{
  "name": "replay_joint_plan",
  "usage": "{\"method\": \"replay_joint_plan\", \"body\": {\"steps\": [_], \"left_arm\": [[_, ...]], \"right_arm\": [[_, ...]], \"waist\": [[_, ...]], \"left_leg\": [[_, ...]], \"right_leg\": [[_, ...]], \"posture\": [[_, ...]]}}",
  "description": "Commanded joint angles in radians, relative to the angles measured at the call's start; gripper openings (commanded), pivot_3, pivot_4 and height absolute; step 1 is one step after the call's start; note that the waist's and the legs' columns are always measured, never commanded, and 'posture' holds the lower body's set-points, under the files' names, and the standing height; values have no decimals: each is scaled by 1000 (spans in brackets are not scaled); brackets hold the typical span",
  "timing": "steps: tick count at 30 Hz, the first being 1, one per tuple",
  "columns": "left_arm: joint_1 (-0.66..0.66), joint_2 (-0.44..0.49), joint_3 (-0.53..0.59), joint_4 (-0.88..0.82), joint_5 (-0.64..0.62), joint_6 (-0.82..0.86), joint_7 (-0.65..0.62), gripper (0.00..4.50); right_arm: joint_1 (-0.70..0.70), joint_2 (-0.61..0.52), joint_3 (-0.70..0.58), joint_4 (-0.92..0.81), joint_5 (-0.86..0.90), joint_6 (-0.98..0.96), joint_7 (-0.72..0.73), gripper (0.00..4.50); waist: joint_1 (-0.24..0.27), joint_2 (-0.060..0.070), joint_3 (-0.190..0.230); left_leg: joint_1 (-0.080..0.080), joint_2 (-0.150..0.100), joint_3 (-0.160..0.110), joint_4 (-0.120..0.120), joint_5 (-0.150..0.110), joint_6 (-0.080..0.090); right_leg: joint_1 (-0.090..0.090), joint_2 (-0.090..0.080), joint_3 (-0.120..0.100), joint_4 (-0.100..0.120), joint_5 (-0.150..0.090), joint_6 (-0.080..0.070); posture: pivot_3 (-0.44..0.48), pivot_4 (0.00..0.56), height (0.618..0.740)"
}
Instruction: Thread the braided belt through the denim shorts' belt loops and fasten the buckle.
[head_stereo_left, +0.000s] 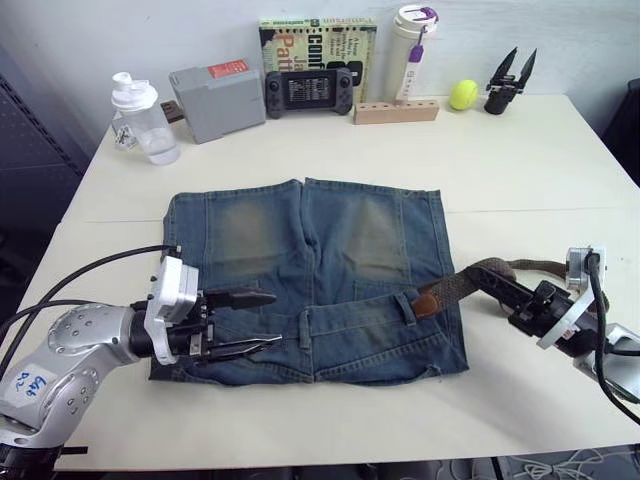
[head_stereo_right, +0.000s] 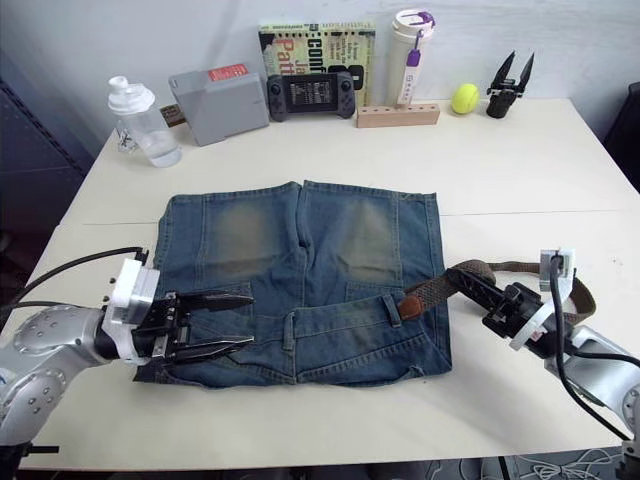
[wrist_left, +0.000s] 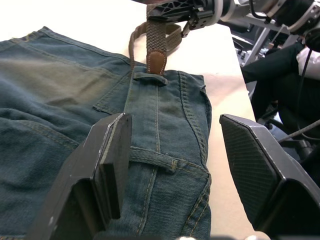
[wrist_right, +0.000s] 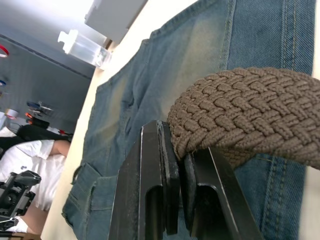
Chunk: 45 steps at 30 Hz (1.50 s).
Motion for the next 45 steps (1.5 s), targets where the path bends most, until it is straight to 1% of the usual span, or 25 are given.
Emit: {"method": "replay_joint_plan", "body": {"steps": [1, 5, 11, 15, 17, 23, 27, 31, 36, 39, 43, 45], "left_arm": [[-8, -17, -15, -12, 47, -26, -16, 3095], [-22, -48, -31, -32, 74, -29, -4, 3095], [-30, -97, -89, -58, 153, -54, 19, 3095], [-33, -114, -99, -64, 160, -47, 21, 3095], [-35, -119, -101, -65, 162, -46, 23, 3095], [-48, -134, -100, -53, 170, -38, 35, 3095], [-60, -147, -106, -56, 178, -38, 49, 3095], [-62, -154, -117, -63, 196, -46, 50, 3095], [-63, -169, -144, -63, 250, -78, 58, 3095], [-72, -173, -189, -48, 336, -123, 59, 3095], [-95, -224, -254, -10, 392, -159, 70, 3095], [-110, -247, -289, 13, 439, -196, 72, 3095]], "right_arm": [[-1, 3, 11, -34, -41, 2, -1, 0], [-12, 36, 34, -39, -84, -9, -10, 0], [-22, 136, 104, -71, -158, -29, -48, 0], [-25, 172, 82, -51, -221, -71, -38, 0], [-32, 175, 62, -40, -235, -86, -22, 0], [-47, 115, 24, -45, -312, -84, 28, 0], [-49, 99, 49, -86, -402, -96, 50, 0], [-38, 112, 88, -126, -474, -95, 62, 0], [-3, 157, 133, -162, -552, -112, 75, 0], [0, 193, 163, -192, -569, -107, 66, 0], [15, 255, 222, -206, -567, -68, 17, 0], [22, 276, 234, -203, -551, -37, -21, 0]], "waist": [[0, 0, 0], [1, 0, 0], [0, 0, 0], [0, 0, 0], [0, 0, 0], [0, 0, 0], [0, 0, 0], [0, 0, 0], [1, 0, 0], [0, 0, 0], [0, 0, 0], [0, 0, 0]], "left_leg": [[0, 0, 0, 0, 0, 0], [0, 0, 0, 0, 0, 0], [0, 0, -1, 0, 0, 0], [0, 0, -1, 0, 0, 0], [0, 0, -1, 0, 0, 0], [0, 0, -1, 0, 0, 0], [0, 0, -1, 0, 0, 0], [0, 0, -1, 0, 0, 0], [0, 0, -2, 0, 0, 0], [0, 0, -1, 0, 0, 0], [1, 0, -2, 0, 0, 0], [1, 0, -1, 0, 0, 0]], "right_leg": [[0, 0, 0, 0, 0, 0], [0, 0, 0, 0, 0, 0], [0, 0, 0, 0, 0, 0], [0, 0, 0, 0, 0, 0], [0, 0, 1, 0, 0, 0], [0, 0, 1, 0, 0, 0], [0, 0, 0, 1, 0, 0], [0, 0, 0, 1, 0, 0], [0, 0, 0, 1, 0, 0], [0, 0, 1, 1, 0, 0], [0, 0, 0, 1, 0, 0], [0, 0, 0, 1, 0, 0]], "posture": [[0, 150, 726], [0, 150, 726], [0, 150, 726], [0, 150, 726], [0, 150, 726], [0, 150, 726], [0, 150, 726], [0, 150, 726], [0, 150, 726], [0, 150, 726], [0, 150, 726], [0, 150, 726]]}}
